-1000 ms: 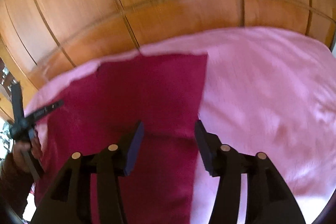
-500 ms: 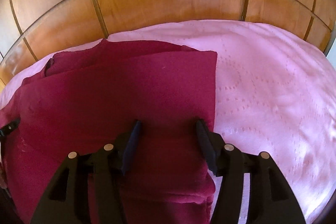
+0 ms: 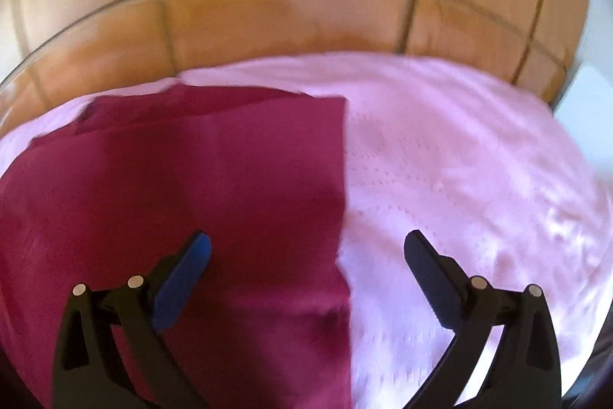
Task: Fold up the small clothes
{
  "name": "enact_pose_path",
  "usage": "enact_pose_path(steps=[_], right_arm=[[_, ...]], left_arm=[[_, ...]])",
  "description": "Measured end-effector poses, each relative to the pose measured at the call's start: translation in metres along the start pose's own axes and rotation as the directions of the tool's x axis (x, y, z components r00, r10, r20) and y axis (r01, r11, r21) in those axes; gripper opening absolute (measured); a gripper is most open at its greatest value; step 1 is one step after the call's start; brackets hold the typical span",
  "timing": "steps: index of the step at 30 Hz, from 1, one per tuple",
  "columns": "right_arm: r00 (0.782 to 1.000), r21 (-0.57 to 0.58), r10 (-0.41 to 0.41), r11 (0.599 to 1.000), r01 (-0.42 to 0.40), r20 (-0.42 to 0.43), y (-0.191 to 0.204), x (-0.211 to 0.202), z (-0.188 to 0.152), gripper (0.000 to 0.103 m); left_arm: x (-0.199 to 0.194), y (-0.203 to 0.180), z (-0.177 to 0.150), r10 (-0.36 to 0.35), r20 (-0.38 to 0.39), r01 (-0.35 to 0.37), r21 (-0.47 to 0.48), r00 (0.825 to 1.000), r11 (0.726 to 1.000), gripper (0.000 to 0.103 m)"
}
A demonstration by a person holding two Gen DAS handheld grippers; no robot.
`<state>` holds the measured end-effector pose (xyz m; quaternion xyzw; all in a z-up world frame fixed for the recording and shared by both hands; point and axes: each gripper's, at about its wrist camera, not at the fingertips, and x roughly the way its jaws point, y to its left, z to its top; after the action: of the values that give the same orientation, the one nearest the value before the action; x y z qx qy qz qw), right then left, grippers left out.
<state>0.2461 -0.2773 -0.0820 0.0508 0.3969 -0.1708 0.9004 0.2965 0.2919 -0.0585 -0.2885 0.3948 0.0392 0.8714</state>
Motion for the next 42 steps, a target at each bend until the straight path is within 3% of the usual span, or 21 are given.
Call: enact_pose_path(steps=[2, 6, 12, 16, 22, 28, 30, 33, 36, 38, 42], right_arm=[[0.999, -0.044, 0.048, 0.998, -0.047, 0.026, 0.015, -0.021, -0.009, 0.101], [0.978, -0.161, 0.208, 0.965, -0.207, -0.013, 0.053, -0.044, -0.033, 0.101], [0.956, -0.196, 0.258, 0.939, -0.282, -0.138, 0.084, -0.022, -0.061, 0.101], [0.963, -0.2, 0.242, 0.944, -0.262, -0.117, 0.084, -0.013, -0.069, 0.101], [0.967, -0.215, 0.224, 0.945, -0.247, -0.125, 0.09, -0.015, -0.073, 0.101], [0.968, -0.211, 0.23, 0.946, -0.247, -0.105, 0.087, -0.018, -0.075, 0.101], [0.968, -0.212, 0.227, 0.946, -0.244, -0.103, 0.087, -0.018, -0.076, 0.101], [0.969, -0.213, 0.225, 0.947, -0.242, -0.102, 0.086, -0.019, -0.077, 0.101], [0.969, -0.212, 0.224, 0.947, -0.241, -0.1, 0.087, -0.019, -0.076, 0.101], [0.969, -0.213, 0.225, 0.947, -0.242, -0.101, 0.087, -0.019, -0.076, 0.101], [0.969, -0.213, 0.226, 0.946, -0.243, -0.102, 0.087, -0.018, -0.076, 0.101]], left_arm=[[-0.015, 0.038, 0.013, 0.032, 0.04, -0.029, -0.078, 0.999, 0.997, 0.054], [-0.035, 0.099, 0.035, 0.081, 0.082, -0.063, -0.208, 0.993, 0.976, 0.054], [-0.042, 0.152, 0.069, 0.1, 0.107, -0.057, -0.348, 0.989, 0.936, 0.053], [-0.034, 0.159, 0.094, 0.082, 0.119, -0.036, -0.348, 0.989, 0.937, 0.039], [-0.001, 0.163, 0.119, 0.071, 0.088, -0.03, -0.406, 0.994, 0.913, 0.038], [0.028, 0.178, 0.133, 0.16, 0.027, -0.131, -0.444, 0.987, 0.886, 0.038], [0.032, 0.172, 0.138, 0.184, 0.027, -0.159, -0.391, 0.982, 0.907, 0.008], [0.031, 0.154, 0.143, 0.212, 0.04, -0.191, -0.299, 0.976, 0.935, 0.006], [0.013, 0.12, 0.143, 0.116, 0.106, -0.09, -0.222, 0.988, 0.971, 0.006], [-0.003, 0.086, 0.139, 0.013, 0.139, 0.008, -0.15, 0.99, 0.989, 0.006], [-0.028, 0.006, 0.115, -0.181, 0.144, 0.182, 0.004, 0.973, 0.983, 0.006]])
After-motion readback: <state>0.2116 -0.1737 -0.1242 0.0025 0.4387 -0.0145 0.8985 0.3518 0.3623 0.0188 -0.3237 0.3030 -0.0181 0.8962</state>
